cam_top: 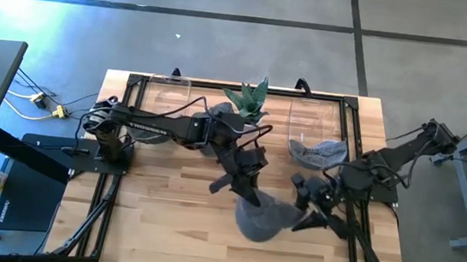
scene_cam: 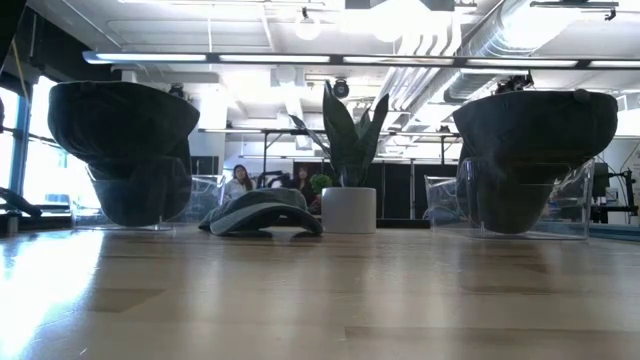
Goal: Pick & Place hat
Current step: Put the gray cap into the right bin
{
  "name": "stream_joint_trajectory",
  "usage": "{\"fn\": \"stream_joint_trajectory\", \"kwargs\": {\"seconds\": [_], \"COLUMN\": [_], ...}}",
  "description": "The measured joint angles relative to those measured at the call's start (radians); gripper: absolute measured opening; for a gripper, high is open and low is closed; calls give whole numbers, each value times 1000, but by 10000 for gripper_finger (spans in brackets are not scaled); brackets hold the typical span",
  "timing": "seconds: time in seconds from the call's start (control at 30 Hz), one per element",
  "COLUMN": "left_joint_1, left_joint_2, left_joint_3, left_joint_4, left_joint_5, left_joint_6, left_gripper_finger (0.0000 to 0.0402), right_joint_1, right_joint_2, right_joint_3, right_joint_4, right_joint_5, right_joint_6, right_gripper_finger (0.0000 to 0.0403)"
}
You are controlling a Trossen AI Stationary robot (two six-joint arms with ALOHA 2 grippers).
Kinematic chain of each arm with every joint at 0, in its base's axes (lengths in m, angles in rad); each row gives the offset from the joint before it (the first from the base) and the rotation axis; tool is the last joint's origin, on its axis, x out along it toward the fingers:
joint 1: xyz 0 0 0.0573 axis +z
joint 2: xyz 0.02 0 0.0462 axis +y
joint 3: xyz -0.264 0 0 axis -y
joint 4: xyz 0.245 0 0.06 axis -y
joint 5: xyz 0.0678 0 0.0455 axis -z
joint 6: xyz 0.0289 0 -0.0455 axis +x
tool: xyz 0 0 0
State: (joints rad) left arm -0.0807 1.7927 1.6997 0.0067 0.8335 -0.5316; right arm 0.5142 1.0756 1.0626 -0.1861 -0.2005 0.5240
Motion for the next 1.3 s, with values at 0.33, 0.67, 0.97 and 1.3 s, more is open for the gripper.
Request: {"fn": "stream_joint_trajectory", "kwargs": {"seconds": [0.33,0.67,0.97,1.3], "left_joint_1": [2,-5,18,42], "left_joint_2": [1,2,2,-56], "left_joint_3": [0,0,0,3], "left_joint_4": [1,44,72,17], "left_joint_5": [-85,-70,-5,-28], "left_joint_6": [3,0,-16,97], "left_gripper_finger": [0,12,139,181], "right_joint_1": [-48,-63,-63,-159], "right_joint_2": [17,18,-32,-156], "right_joint_3": [0,0,20,260], "right_joint_4": [73,94,-11,-568], "right_joint_5": [145,145,80,247], "right_joint_6": [-89,-34,-34,-413], "right_gripper_finger": [247,30,8,7]}}
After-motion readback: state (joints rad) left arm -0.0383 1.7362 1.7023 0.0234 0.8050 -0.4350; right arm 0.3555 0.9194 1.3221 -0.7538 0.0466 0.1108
